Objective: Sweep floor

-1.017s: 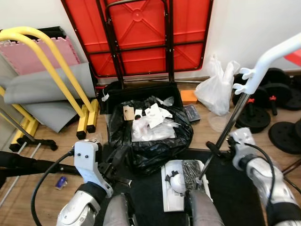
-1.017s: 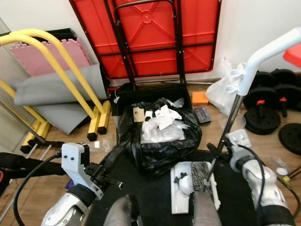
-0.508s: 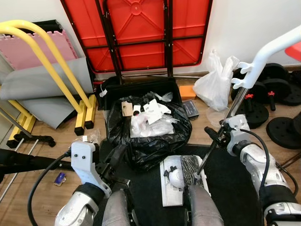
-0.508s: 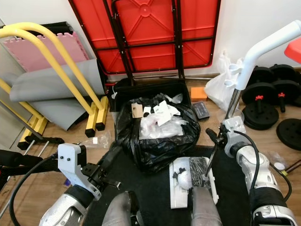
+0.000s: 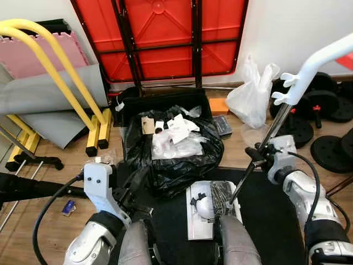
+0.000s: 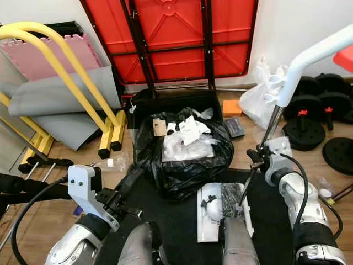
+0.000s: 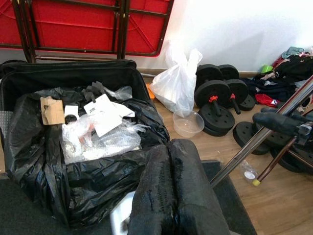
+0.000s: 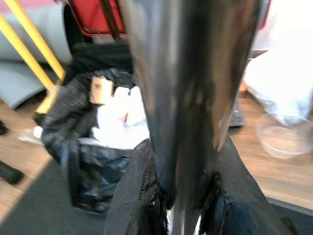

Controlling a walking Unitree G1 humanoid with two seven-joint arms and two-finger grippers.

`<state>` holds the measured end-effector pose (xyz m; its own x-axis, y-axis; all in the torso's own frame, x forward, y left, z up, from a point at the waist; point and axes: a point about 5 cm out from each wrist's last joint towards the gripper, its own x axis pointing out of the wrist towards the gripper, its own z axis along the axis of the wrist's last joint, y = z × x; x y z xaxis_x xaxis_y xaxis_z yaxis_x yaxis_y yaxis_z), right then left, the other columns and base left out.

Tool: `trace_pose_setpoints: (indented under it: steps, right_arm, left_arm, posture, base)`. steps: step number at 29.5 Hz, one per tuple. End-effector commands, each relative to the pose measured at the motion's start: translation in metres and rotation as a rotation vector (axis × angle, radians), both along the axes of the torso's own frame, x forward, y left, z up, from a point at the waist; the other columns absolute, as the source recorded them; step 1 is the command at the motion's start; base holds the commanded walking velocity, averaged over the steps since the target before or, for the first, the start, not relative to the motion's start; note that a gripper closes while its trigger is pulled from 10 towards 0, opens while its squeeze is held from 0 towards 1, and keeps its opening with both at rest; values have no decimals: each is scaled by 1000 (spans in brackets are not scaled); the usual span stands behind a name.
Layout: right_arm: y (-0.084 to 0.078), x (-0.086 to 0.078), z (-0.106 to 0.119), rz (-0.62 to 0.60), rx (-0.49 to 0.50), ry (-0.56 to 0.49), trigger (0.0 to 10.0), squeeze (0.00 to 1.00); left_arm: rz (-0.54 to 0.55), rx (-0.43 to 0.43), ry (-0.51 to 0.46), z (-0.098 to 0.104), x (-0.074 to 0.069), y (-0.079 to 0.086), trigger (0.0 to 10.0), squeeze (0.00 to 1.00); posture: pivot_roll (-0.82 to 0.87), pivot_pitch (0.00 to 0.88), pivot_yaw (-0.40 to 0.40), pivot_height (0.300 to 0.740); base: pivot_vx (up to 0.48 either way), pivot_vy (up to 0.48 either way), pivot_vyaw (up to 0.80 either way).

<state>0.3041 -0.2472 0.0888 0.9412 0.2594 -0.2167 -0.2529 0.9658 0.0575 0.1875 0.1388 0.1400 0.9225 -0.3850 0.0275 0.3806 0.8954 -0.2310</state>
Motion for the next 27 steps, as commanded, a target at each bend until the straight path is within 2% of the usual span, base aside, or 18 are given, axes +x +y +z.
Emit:
trace_pose_setpoints:
  steps: [1, 6, 8, 11, 15, 16, 17, 18, 21, 22, 25, 26, 27]
  right_arm:
    - [22, 11, 25, 120, 168, -82, 0, 0]
    - [29, 13, 34, 168, 210, -95, 0, 0]
    - [44, 23, 56, 189, 250, -167, 0, 0]
    - [52, 30, 70, 140, 248, -226, 0, 0]
    - [57, 34, 79, 98, 237, -255, 0, 0]
    - [59, 36, 85, 84, 236, -272, 3843, 0]
    - [59, 36, 85, 84, 236, -272, 3843, 0]
    - [59, 38, 92, 72, 248, -281, 10000, 0]
    - [54, 40, 106, 57, 264, -290, 10000, 0]
    - [48, 39, 110, 45, 278, -290, 10000, 0]
    - [43, 38, 113, 38, 289, -289, 10000, 0]
    - [33, 37, 117, 5, 302, -292, 10000, 0]
    - [33, 37, 117, 5, 302, -292, 10000, 0]
  left_arm:
    - [1, 3, 19, -5, 0, 1, 10000, 0]
    - [2, 1, 19, -5, 0, 1, 10000, 0]
    - [7, -3, 15, -5, 1, 1, 10000, 0]
    - [9, -4, 14, -6, 2, 0, 10000, 0]
    - [10, -4, 13, -6, 3, 0, 10000, 0]
    - [11, -4, 13, -6, 3, 0, 10000, 0]
    - [11, -4, 13, -6, 3, 0, 10000, 0]
    - [12, -4, 13, -6, 4, 0, 10000, 0]
    - [13, -5, 12, -6, 4, 0, 10000, 0]
    - [13, -5, 12, -7, 4, 0, 10000, 0]
    - [14, -5, 12, -7, 5, 0, 10000, 0]
    - [15, -6, 11, -7, 5, 0, 10000, 0]
    - [15, -6, 11, -7, 5, 0, 10000, 0]
  posture:
    - [-98, 102, 34, 600]
    - [-99, 99, 28, 600]
    - [-100, 89, 24, 600]
    - [-99, 86, 23, 600]
    - [-99, 83, 25, 600]
    - [-99, 82, 23, 600]
    - [-99, 82, 23, 600]
    - [-101, 81, 23, 600]
    - [-103, 79, 21, 600]
    - [-107, 78, 19, 600]
    - [-107, 78, 19, 600]
    - [-108, 79, 18, 605]
    - [-108, 79, 18, 605]
  base:
    - [0, 0, 0]
    - [0, 0, 0]
    - [0, 0, 0]
    - [0, 0, 0]
    - [0, 0, 0]
    - [0, 0, 0]
    - [0, 0, 0]
    - [0, 0, 0]
    - [0, 0, 0]
    - [0, 0, 0]
    - [0, 0, 0]
    - [0, 0, 0]
    - [0, 0, 0]
